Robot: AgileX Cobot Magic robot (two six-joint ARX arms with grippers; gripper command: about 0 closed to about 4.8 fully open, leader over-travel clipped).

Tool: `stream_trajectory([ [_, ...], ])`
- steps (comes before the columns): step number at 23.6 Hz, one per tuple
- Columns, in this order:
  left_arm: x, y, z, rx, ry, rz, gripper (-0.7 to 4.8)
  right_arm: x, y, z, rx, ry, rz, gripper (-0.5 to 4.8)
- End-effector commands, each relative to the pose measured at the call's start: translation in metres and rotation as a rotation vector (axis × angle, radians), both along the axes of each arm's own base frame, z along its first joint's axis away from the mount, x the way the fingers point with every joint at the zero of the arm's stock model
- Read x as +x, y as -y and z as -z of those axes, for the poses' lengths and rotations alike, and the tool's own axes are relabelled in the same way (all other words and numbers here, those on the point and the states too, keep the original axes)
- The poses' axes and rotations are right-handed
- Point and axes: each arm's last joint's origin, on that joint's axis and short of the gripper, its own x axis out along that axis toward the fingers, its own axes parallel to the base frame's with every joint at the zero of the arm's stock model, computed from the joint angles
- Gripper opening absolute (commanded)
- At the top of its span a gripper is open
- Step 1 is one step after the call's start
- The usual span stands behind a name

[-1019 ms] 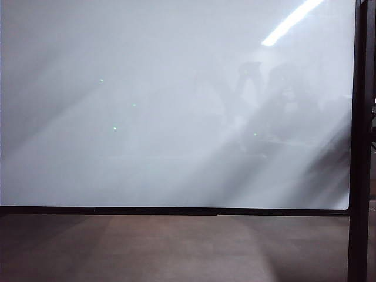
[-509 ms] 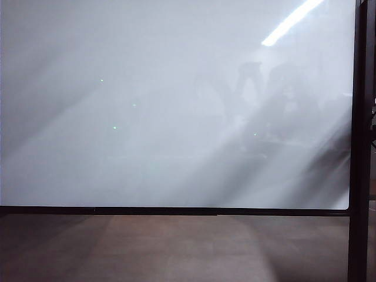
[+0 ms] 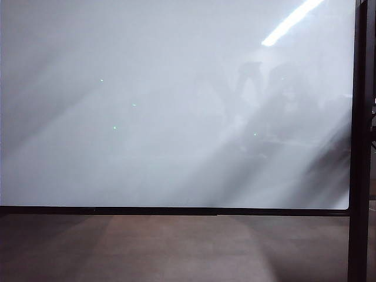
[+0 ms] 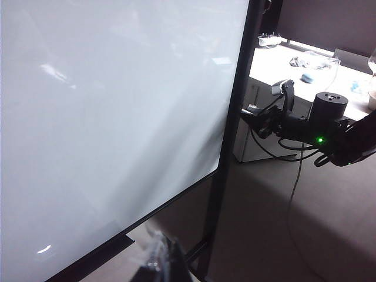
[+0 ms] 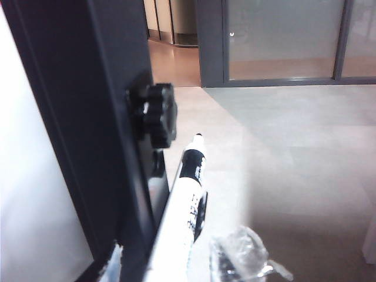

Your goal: Reach to the right to find the marker pen, pick it up, and write the number 6 on the whiteboard.

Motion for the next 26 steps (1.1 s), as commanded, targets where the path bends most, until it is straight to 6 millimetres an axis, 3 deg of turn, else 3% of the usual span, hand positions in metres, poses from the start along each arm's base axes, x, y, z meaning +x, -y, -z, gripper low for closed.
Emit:
stream_trajectory([
  [1,0.0,0.0,-0.003,-0.009,0.011,0.0,-0.06,0.0,0.001,-0.005,-0.007,0.022,0.021,1.02],
  [4,0.0,0.0,-0.003,-0.009,0.011,0.0,-0.06,0.001,0.001,-0.005,-0.007,0.022,0.028,0.39],
  [11,0.0,0.0,-0.003,-0.009,0.01,0.0,-0.06,-0.001,0.004,-0.011,-0.025,0.076,0.038,0.39],
  [16,0.0,0.0,-0.003,-0.009,0.011,-0.001,-0.06,-0.014,0.032,-0.028,-0.009,0.128,0.146,0.4],
  [18,0.0,0.0,-0.003,-0.004,0.015,0.0,-0.06,-0.026,0.05,-0.046,0.014,0.164,0.185,0.4],
  [20,0.0,0.0,-0.003,-0.004,0.015,0.0,-0.06,-0.038,0.059,-0.078,-0.006,0.234,0.217,0.4],
  [21,0.0,0.0,-0.003,-0.004,0.015,0.001,-0.06,-0.041,0.06,-0.086,-0.013,0.25,0.221,0.4],
  [25,-0.001,0.0,-0.003,-0.005,0.016,0.001,-0.06,-0.074,0.048,-0.169,-0.05,0.404,0.246,0.4],
  [26,-0.001,0.0,-0.003,-0.005,0.016,0.0,-0.06,-0.079,0.045,-0.18,-0.05,0.428,0.246,0.4],
])
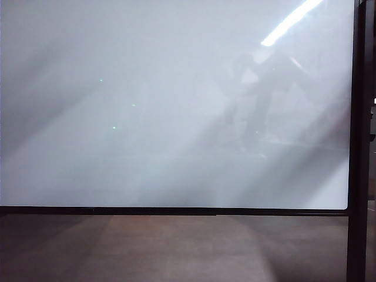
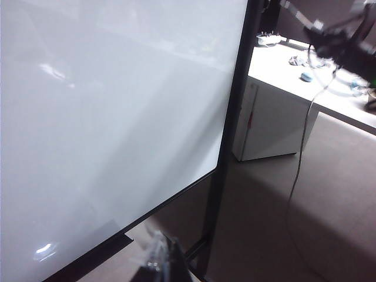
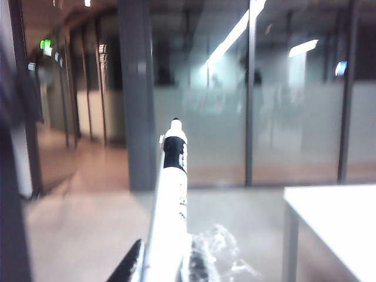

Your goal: Reach to the right to find the marker pen, pick it up, and write the number 6 on the whiteboard.

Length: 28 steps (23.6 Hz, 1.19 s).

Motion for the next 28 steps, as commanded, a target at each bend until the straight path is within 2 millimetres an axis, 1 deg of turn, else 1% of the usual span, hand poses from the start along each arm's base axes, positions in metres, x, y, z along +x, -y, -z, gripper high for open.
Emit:
stream_trajectory([
  [1,-0.001,0.0,-0.004,-0.007,0.019,0.0,-0.06,-0.027,-0.014,-0.053,-0.006,0.119,-0.005,0.4],
  [2,-0.001,0.0,-0.004,-0.007,0.019,0.0,-0.06,-0.042,-0.025,-0.079,0.006,0.165,-0.028,0.4],
  [3,0.0,0.0,-0.004,-0.007,0.019,0.0,-0.06,-0.057,-0.038,-0.1,0.001,0.2,-0.049,0.4],
  [4,0.0,0.0,-0.004,-0.007,0.019,0.0,-0.06,-0.072,-0.056,-0.121,-0.015,0.232,-0.077,0.4],
  [5,0.0,0.0,-0.004,-0.007,0.019,0.0,-0.06,-0.077,-0.066,-0.129,-0.021,0.244,-0.095,0.4],
  [6,0.0,0.0,-0.004,-0.007,0.019,0.0,-0.06,-0.087,-0.087,-0.143,-0.022,0.257,-0.141,0.4],
  [8,0.0,0.0,-0.004,-0.008,0.02,0.0,-0.06,-0.098,-0.13,-0.156,0.007,0.233,-0.265,0.4],
  [9,0.0,0.0,-0.004,-0.008,0.02,0.0,-0.06,-0.098,-0.14,-0.157,0.014,0.227,-0.293,0.4],
  [10,0.0,0.0,-0.004,-0.007,0.018,0.0,-0.06,-0.097,-0.165,-0.157,0.005,0.213,-0.36,0.39],
  [12,-0.001,0.0,-0.003,-0.005,0.014,0.0,-0.06,-0.093,-0.197,-0.154,-0.014,0.184,-0.426,0.39],
  [14,-0.001,-0.001,-0.002,0.0,0.006,0.0,-0.06,-0.093,-0.236,-0.149,-0.037,0.144,-0.484,0.39],
  [15,-0.001,-0.001,-0.002,0.001,0.005,0.0,-0.06,-0.093,-0.249,-0.147,-0.056,0.139,-0.496,0.39],
  [16,-0.001,-0.001,-0.002,0.001,0.005,0.0,-0.06,-0.092,-0.267,-0.144,-0.08,0.138,-0.495,0.39],
  [17,-0.001,-0.001,-0.002,0.001,0.005,0.0,-0.06,-0.089,-0.279,-0.141,-0.093,0.132,-0.493,0.39],
  [20,-0.001,-0.001,-0.002,0.001,0.005,0.001,-0.06,-0.08,-0.303,-0.136,-0.101,0.109,-0.545,0.4],
  [21,-0.001,-0.001,-0.002,0.0,0.006,0.001,-0.06,-0.073,-0.314,-0.134,-0.102,0.096,-0.572,0.4],
  [22,-0.001,-0.001,-0.002,0.0,0.006,0.001,-0.06,-0.068,-0.321,-0.132,-0.103,0.089,-0.585,0.4],
  [25,-0.001,-0.001,-0.002,0.0,0.006,0.0,-0.06,-0.049,-0.329,-0.127,-0.089,0.069,-0.552,0.39],
  [28,-0.001,-0.001,-0.002,0.0,0.006,0.001,-0.06,-0.039,-0.331,-0.12,-0.059,0.039,-0.466,0.38],
])
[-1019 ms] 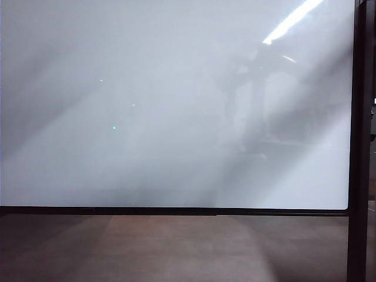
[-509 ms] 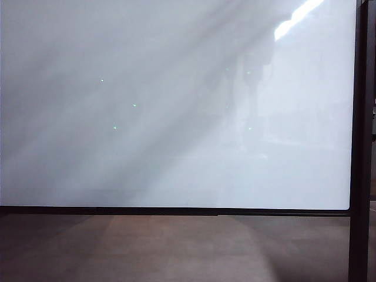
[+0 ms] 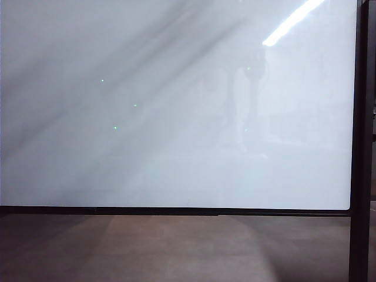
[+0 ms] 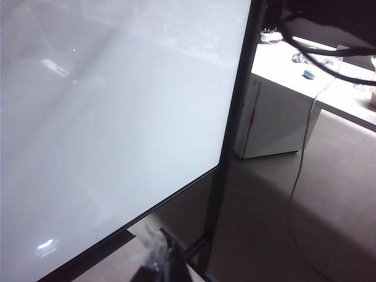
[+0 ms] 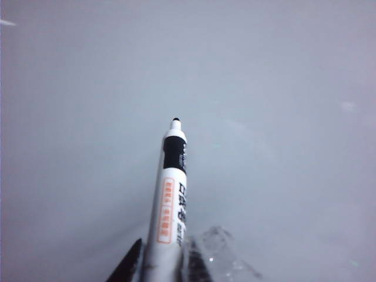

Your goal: Reach to the right to find the marker pen, pick it up, and write the number 6 on the whiteboard.

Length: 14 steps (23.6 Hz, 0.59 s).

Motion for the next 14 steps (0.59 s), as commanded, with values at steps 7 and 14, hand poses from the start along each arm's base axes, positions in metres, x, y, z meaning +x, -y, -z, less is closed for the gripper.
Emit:
stream_trajectory([
  [7,-0.001,-0.001,-0.003,-0.005,0.015,0.001,-0.06,0.018,-0.004,0.013,0.034,-0.007,0.099,0.39],
  [14,-0.001,-0.001,-0.003,-0.005,0.015,0.001,-0.06,0.029,-0.008,0.018,0.028,-0.014,0.104,0.39],
])
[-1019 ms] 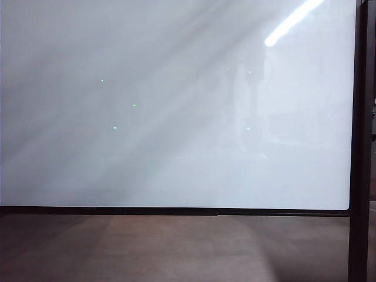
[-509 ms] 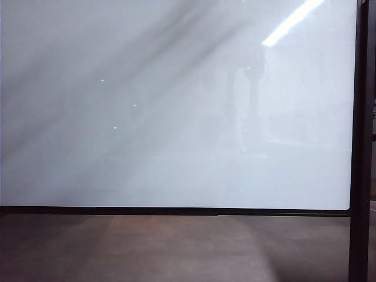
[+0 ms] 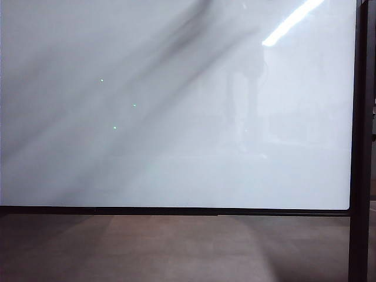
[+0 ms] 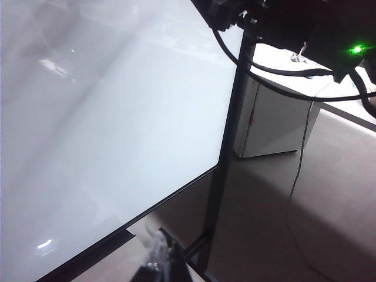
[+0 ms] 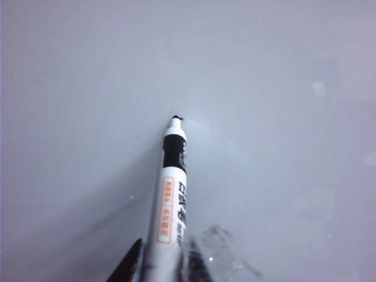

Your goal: Reach to the right to find the marker pen, pick it up, and write the number 6 on the whiteboard.

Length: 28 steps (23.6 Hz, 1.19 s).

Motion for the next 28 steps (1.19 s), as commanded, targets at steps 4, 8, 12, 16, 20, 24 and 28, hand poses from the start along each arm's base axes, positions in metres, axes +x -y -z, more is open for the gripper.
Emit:
stream_trajectory([
  [4,-0.001,-0.001,-0.003,-0.005,0.015,0.001,-0.06,-0.001,0.0,-0.006,0.01,0.031,0.002,0.39],
  [8,-0.001,-0.001,-0.003,-0.005,0.015,0.001,-0.06,0.0,0.001,-0.006,0.019,0.027,0.031,0.3],
  [12,-0.001,-0.001,-0.003,-0.005,0.015,0.001,-0.06,0.0,0.002,-0.007,0.032,0.021,0.068,0.3],
  [16,-0.001,-0.001,-0.003,-0.005,0.015,0.001,-0.06,0.0,0.003,-0.007,0.044,0.014,0.107,0.3],
  [20,-0.001,-0.001,-0.003,-0.005,0.014,0.001,-0.06,-0.001,0.005,-0.008,0.05,0.006,0.131,0.3],
  [24,-0.001,-0.001,-0.003,-0.005,0.014,0.001,-0.06,-0.006,0.006,-0.014,0.052,0.017,0.119,0.3],
  [28,-0.001,-0.001,-0.003,-0.004,0.012,0.001,-0.06,-0.016,0.007,-0.026,0.032,0.07,0.007,0.3],
])
